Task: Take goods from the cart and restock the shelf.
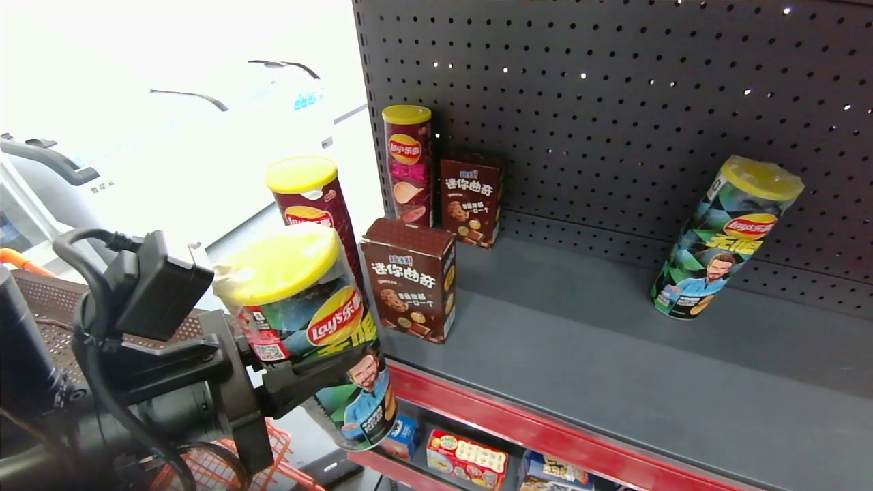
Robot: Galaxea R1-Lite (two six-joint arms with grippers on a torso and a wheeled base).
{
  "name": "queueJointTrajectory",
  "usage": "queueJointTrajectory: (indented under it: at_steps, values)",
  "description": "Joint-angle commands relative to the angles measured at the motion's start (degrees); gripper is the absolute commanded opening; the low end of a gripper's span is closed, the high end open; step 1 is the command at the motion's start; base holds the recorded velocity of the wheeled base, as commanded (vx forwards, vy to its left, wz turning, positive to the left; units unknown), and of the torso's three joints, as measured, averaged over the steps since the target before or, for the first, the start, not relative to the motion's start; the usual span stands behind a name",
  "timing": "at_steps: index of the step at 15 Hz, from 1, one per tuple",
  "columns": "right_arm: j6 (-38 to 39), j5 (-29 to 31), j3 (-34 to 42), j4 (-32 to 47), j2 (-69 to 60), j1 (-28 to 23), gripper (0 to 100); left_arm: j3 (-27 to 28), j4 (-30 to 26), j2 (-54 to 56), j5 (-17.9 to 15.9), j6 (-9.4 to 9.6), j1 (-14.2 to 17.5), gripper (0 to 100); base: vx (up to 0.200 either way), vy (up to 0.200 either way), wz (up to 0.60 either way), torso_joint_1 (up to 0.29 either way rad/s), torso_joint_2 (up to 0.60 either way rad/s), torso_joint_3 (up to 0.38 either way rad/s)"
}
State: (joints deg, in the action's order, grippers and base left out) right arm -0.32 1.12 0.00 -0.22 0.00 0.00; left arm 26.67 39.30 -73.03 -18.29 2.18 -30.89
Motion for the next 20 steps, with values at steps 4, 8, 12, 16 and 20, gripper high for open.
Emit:
queueJointTrajectory:
  at_steps: [4,8,12,16,20]
  values:
    - [-0.03,0.02,0.0,-0.04,0.09,0.0,100,2.77,0.07,-1.23,-3.25,0.02,-1.36,0,0.0,0.0,-0.3,0.001,0.0,0.001]
    - [-0.03,0.02,0.0,-0.04,0.09,0.0,100,6.2,0.07,-3.08,-3.51,-0.51,-5.14,0,0.0,0.0,-0.6,0.007,0.0,-0.001]
    - [0.05,0.02,0.0,-0.04,0.0,0.0,100,7.69,0.07,-4.57,-4.39,-0.6,-4.88,0,0.0,0.0,-0.45,-0.001,0.0,0.003]
    - [0.05,0.02,0.0,-0.04,0.09,0.0,100,7.16,0.07,-4.4,-4.3,-0.6,-4.18,0,0.0,0.0,0.0,0.0,0.0,0.0]
    - [-0.03,0.02,0.0,-0.04,0.09,0.0,100,6.9,0.07,-4.13,-4.57,-0.51,-3.03,0,0.0,0.0,0.0,0.0,0.0,0.0]
